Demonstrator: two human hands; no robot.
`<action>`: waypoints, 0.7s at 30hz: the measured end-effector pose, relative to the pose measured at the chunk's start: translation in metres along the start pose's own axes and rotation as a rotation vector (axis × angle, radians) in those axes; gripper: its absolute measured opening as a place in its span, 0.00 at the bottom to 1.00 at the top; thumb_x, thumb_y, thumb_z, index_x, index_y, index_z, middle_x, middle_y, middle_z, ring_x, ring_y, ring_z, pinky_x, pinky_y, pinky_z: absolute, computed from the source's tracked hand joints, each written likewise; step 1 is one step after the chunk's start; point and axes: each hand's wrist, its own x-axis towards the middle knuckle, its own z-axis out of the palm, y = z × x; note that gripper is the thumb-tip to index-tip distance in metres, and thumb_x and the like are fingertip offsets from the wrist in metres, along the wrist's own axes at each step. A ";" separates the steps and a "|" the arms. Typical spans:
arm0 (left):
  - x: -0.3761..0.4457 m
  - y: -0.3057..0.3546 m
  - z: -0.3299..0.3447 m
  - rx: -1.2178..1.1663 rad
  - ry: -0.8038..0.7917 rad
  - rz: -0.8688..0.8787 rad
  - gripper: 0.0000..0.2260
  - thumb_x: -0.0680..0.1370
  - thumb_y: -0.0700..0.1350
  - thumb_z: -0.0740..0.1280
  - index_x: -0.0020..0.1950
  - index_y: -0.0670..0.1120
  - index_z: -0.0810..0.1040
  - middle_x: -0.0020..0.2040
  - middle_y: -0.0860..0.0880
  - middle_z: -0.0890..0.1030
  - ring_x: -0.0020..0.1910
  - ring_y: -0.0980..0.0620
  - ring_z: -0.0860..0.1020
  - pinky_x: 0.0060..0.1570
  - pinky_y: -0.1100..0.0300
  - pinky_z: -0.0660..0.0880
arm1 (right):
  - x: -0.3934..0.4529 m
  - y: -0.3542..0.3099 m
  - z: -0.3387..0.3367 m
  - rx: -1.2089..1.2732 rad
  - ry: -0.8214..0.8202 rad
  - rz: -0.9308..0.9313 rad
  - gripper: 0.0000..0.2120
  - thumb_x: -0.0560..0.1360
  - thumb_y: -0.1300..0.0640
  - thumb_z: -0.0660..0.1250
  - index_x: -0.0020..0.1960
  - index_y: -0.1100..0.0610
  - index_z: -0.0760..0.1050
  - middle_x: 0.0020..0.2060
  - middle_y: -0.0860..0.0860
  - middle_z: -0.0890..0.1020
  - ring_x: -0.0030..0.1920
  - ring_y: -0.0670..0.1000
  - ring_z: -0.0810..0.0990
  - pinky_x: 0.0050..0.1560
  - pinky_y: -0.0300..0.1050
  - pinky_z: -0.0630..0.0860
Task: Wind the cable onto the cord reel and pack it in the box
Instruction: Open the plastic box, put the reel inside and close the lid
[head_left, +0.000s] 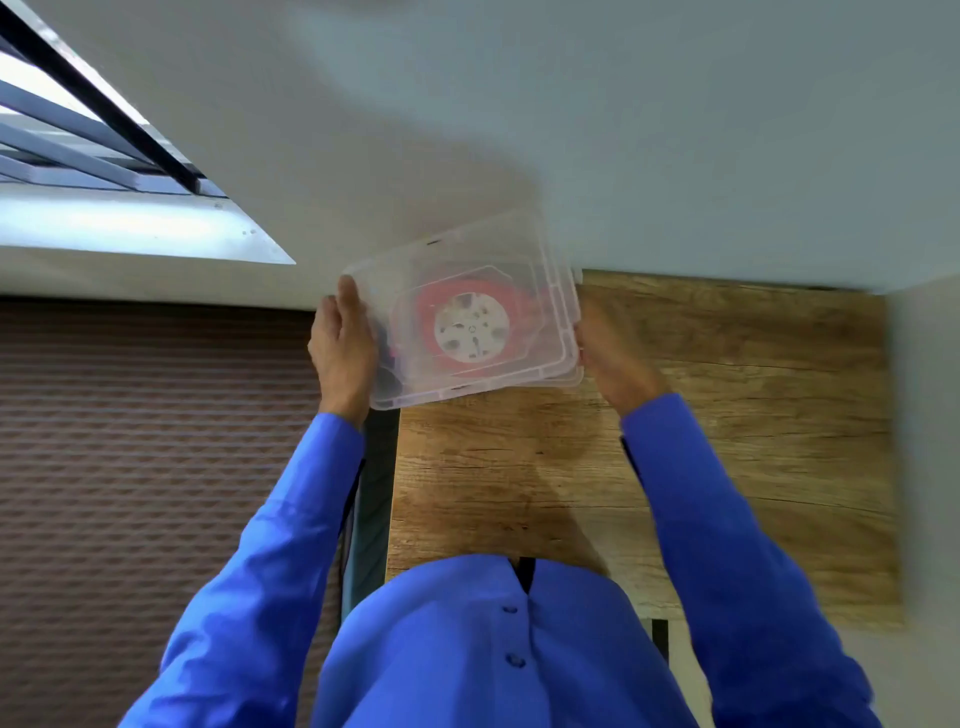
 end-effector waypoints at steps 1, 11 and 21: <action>-0.001 0.005 0.003 0.085 0.004 0.028 0.23 0.85 0.71 0.59 0.45 0.54 0.77 0.45 0.56 0.80 0.43 0.57 0.78 0.45 0.60 0.75 | -0.010 -0.001 -0.006 0.207 -0.027 -0.003 0.24 0.86 0.38 0.58 0.63 0.53 0.86 0.50 0.50 0.90 0.49 0.50 0.91 0.51 0.48 0.88; -0.014 0.028 0.032 0.273 -0.043 0.210 0.15 0.88 0.53 0.65 0.69 0.47 0.81 0.61 0.49 0.78 0.50 0.60 0.77 0.57 0.59 0.74 | -0.013 0.032 -0.004 -0.347 0.436 -0.179 0.18 0.81 0.55 0.69 0.35 0.61 0.74 0.27 0.48 0.70 0.24 0.43 0.67 0.25 0.32 0.61; -0.008 0.017 0.005 0.352 -0.043 0.221 0.20 0.81 0.49 0.79 0.71 0.44 0.85 0.57 0.51 0.87 0.49 0.60 0.84 0.50 0.78 0.76 | 0.001 0.040 -0.002 -0.528 0.473 -0.117 0.19 0.81 0.52 0.70 0.37 0.65 0.78 0.27 0.52 0.74 0.26 0.48 0.68 0.27 0.38 0.62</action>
